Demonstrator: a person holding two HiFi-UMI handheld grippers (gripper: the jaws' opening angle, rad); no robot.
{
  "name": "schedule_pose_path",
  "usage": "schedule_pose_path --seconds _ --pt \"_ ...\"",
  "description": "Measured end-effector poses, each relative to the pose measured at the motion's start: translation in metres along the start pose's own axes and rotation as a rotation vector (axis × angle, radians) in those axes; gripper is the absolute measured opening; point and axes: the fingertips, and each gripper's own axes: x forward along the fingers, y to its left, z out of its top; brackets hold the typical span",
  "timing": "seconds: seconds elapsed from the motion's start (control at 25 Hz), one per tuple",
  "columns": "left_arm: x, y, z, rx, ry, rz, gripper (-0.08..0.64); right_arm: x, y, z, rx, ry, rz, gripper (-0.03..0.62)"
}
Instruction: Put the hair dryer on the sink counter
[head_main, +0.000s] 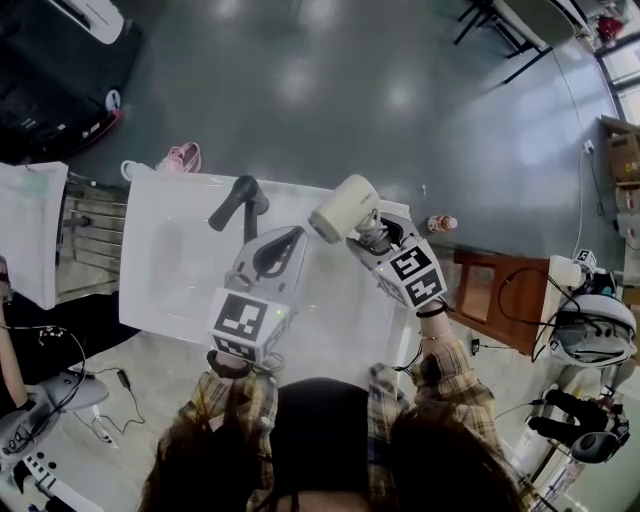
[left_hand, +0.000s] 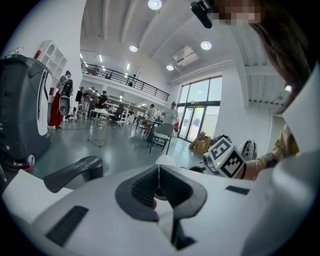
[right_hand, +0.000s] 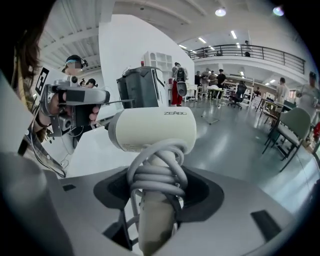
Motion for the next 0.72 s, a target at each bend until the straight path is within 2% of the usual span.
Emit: schedule_pose_path --seconds 0.24,0.72 --pt "0.002 0.003 -0.006 -0.004 0.016 0.010 0.018 0.016 -0.003 -0.018 -0.082 0.108 0.030 0.276" --pt "0.004 0.013 -0.019 -0.010 0.049 0.019 0.017 0.046 -0.002 -0.034 -0.122 0.174 0.094 0.276"
